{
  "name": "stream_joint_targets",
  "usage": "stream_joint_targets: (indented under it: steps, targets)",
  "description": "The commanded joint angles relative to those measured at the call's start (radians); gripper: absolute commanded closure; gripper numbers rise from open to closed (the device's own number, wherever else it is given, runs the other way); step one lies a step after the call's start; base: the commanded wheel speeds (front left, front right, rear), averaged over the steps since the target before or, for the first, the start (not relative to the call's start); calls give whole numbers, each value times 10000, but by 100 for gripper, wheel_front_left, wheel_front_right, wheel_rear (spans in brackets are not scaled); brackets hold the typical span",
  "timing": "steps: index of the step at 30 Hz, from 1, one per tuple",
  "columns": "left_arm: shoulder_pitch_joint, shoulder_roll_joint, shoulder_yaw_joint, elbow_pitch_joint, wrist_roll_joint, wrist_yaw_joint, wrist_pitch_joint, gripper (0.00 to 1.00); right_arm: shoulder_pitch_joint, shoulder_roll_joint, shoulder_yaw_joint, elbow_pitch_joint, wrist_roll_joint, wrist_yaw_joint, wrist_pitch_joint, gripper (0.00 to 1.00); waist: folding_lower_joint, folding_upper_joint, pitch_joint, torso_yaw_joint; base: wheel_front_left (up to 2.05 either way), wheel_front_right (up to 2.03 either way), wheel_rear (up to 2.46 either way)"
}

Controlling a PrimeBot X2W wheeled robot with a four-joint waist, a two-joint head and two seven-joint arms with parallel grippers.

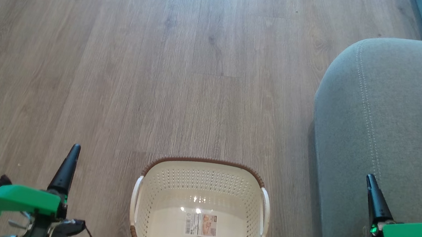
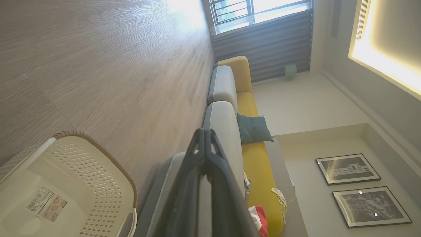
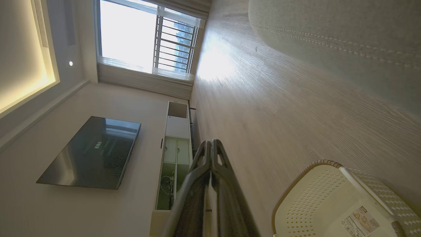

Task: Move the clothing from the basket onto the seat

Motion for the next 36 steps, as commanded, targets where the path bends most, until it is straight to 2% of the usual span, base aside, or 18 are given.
stream_joint_targets:
  steps: [1, 19, 36]
  targets:
    - [-527, 47, 413, -334, -300, -75, 103, 100, -520, -32, 55, -404, 306, -1, 97, 100, -1, 0, -4, -13, 0, 0, 0]
    - [-641, 47, 724, -355, -2222, -192, 633, 100, -563, 131, -332, -495, 2140, -2, 629, 100, -1, 0, -45, -176, 0, 0, 0]
    - [-642, 47, 727, -356, -2246, -194, 639, 100, -566, 149, -360, -495, 2142, -2, 654, 100, -1, 0, -45, -178, 0, 0, 0]
